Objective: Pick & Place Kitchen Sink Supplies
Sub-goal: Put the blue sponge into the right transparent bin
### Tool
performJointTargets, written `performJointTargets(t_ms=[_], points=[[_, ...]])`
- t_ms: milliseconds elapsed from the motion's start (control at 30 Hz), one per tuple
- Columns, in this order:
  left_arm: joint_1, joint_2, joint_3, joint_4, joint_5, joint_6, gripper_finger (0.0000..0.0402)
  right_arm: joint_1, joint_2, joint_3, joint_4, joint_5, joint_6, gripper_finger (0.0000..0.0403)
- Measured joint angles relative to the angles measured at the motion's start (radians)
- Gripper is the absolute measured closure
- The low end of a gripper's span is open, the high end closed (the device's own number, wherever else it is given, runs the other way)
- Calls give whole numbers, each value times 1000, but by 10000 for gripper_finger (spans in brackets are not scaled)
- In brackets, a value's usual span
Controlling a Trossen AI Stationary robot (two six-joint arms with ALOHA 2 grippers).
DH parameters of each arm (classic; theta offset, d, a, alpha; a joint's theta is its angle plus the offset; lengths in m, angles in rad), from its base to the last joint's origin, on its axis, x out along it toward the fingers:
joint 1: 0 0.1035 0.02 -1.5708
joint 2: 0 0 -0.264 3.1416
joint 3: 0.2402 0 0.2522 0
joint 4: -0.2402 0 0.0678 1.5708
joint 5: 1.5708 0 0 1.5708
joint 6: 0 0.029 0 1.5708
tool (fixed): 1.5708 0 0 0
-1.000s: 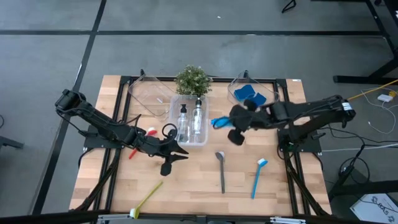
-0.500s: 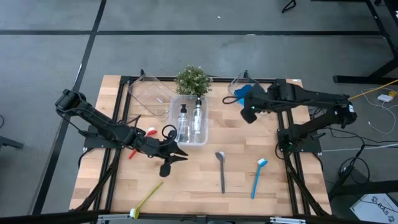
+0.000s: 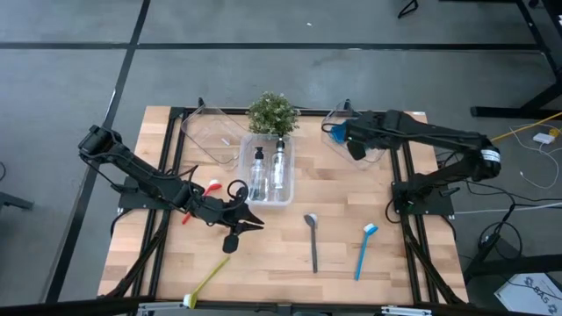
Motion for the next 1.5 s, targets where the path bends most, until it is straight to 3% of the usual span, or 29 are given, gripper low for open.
performJointTargets(t_ms=[533,1500], points=[[0,0,0,0,0,-4,355,-203,1,-232,331,52,-309,392],[-1,0,0,0,3,-19,355,-294,2,-255,357,-11,-346,374]])
